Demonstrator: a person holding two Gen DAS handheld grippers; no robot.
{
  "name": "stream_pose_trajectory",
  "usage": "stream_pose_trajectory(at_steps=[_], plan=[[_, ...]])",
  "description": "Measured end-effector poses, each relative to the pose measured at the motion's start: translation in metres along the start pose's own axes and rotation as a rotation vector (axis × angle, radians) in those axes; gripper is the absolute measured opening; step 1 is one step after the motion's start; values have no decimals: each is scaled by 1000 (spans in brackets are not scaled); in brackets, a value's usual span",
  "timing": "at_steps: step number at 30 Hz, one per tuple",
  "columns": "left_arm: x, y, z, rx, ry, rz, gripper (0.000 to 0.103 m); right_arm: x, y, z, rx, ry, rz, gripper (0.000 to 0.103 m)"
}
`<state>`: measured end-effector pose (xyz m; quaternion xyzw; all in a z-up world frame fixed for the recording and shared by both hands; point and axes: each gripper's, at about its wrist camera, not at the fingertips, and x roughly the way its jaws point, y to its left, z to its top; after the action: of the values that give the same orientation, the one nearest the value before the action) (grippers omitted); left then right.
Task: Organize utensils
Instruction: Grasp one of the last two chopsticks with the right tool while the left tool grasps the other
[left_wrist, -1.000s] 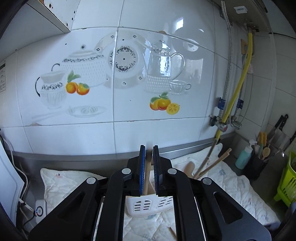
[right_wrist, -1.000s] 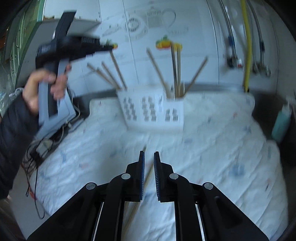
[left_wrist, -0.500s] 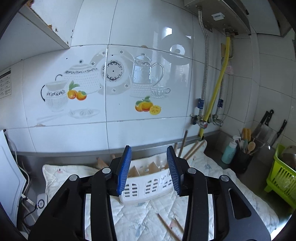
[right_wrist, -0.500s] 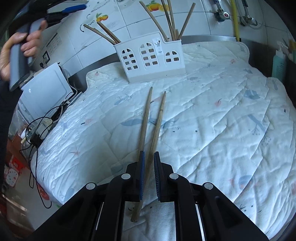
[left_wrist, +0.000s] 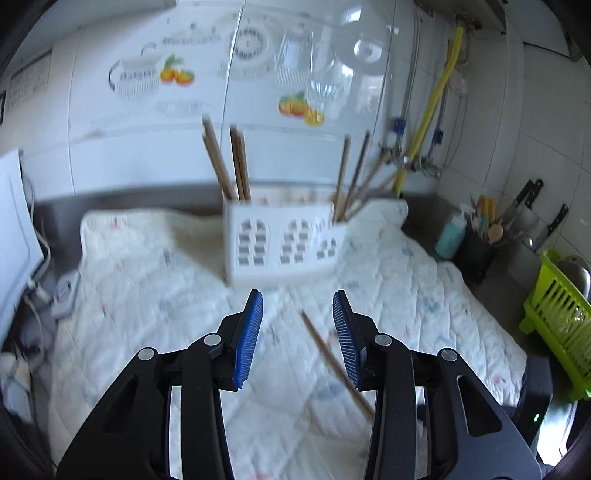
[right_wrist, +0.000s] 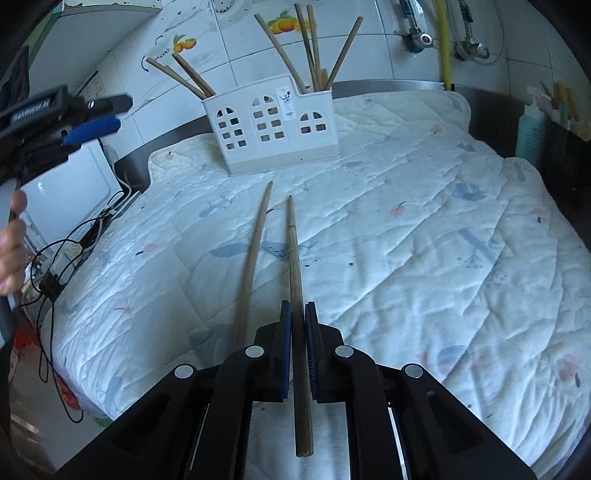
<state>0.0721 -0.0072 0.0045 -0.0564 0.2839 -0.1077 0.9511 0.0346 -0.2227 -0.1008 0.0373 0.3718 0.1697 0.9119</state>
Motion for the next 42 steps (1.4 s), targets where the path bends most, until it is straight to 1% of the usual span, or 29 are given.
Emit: stream_pose_trajectory(at_steps=[4,7,10,12,15,17,18,19,20,22,23,28,29,31,33,37,39,40,42], plan=[[13,-20,-43,-18,83,-29,40,-6,-14,-3,-9,-6,-28,8],[23,-32,-70,-60,136,-61,40,-10,-24,-7,-6,-9,-41,8],[35,-47,-91,-73,189,-82,38,-16,-34,-11,2,-11,-39,8],[40,-56,-100,-69,205,-88,38,-20,-38,-13,2,-15,-35,8],[47,-69,-107,-52,208,-77,38,-27,-42,-17,7,-24,-28,10],[53,-75,-111,-44,215,-67,33,-30,-42,-20,4,-26,-27,10],[56,-76,-112,-41,219,-66,30,-31,-42,-22,-4,-28,-29,10],[60,-78,-115,-33,220,-50,25,-32,-42,-23,-9,-31,-31,10],[64,-79,-115,-32,224,-31,25,-32,-42,-25,-11,-31,-29,10],[72,-77,-119,-61,244,-20,25,-32,-42,-26,-11,-32,-20,10],[74,-76,-121,-64,244,-11,21,-33,-42,-26,-13,-34,-21,10],[75,-79,-121,-32,224,29,13,-31,-38,-28,-36,-34,-16,10],[75,-79,-120,-23,226,31,13,-30,-37,-29,-44,-30,-17,11],[75,-78,-118,-8,233,39,11,-29,-36,-30,-49,-27,-16,15],[73,-73,-117,-13,242,40,10,-28,-36,-32,-47,-22,-12,19],[71,-62,-115,-42,252,1,10,-28,-37,-34,-42,-29,-14,19],[73,-60,-117,-69,263,-22,13,-28,-36,-34,-46,-32,-19,19],[73,-60,-118,-86,258,-22,13,-27,-36,-35,-48,-35,-22,19],[74,-63,-120,-80,250,-9,13,-27,-35,-36,-46,-41,-29,16]])
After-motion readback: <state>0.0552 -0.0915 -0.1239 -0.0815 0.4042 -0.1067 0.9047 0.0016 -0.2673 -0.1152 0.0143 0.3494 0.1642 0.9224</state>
